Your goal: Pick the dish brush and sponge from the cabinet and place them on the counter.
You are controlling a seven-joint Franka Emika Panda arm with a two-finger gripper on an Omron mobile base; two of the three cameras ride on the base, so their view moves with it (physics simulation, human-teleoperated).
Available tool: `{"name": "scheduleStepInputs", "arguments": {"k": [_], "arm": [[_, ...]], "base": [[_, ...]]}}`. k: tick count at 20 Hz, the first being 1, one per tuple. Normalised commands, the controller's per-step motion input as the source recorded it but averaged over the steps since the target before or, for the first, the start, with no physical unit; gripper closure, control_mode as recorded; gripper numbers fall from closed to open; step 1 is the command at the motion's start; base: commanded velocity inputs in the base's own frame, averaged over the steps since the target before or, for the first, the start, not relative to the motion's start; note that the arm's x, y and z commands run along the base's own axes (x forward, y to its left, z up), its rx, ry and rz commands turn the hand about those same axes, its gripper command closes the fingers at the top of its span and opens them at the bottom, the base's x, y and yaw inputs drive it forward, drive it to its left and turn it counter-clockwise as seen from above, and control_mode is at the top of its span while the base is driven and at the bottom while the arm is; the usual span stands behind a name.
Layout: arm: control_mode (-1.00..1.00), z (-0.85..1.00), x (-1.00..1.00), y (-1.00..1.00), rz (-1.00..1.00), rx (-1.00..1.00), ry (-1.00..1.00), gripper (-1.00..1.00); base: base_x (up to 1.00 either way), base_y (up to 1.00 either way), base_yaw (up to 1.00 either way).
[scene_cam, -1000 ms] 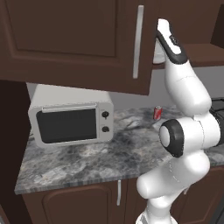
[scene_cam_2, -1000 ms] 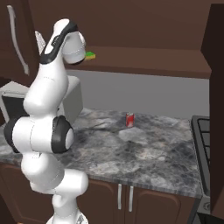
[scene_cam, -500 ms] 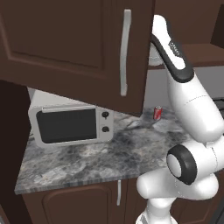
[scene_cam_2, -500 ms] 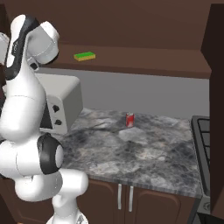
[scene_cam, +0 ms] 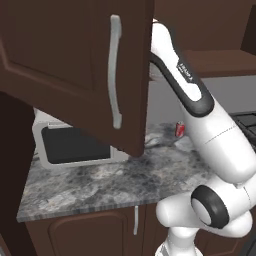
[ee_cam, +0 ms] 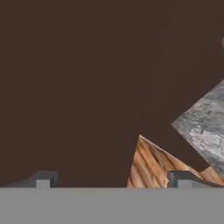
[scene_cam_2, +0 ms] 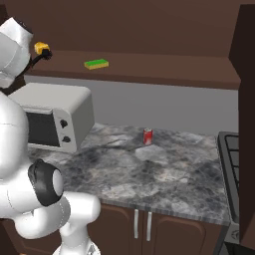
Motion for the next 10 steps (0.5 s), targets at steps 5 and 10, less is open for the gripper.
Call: {"name": "scheduleStepInputs", "arguments": {"k": [5, 10], "arm": [[-1.0, 0.0, -0.19, 0.48, 0.04, 0.04, -0.26, -1.0], [-1.0, -0.01, -0.15, 0.43, 0.05, 0.09, -0.22, -1.0]], "base": [[0.0, 0.0, 0.0], [0.0, 0.0, 0.0]]}}
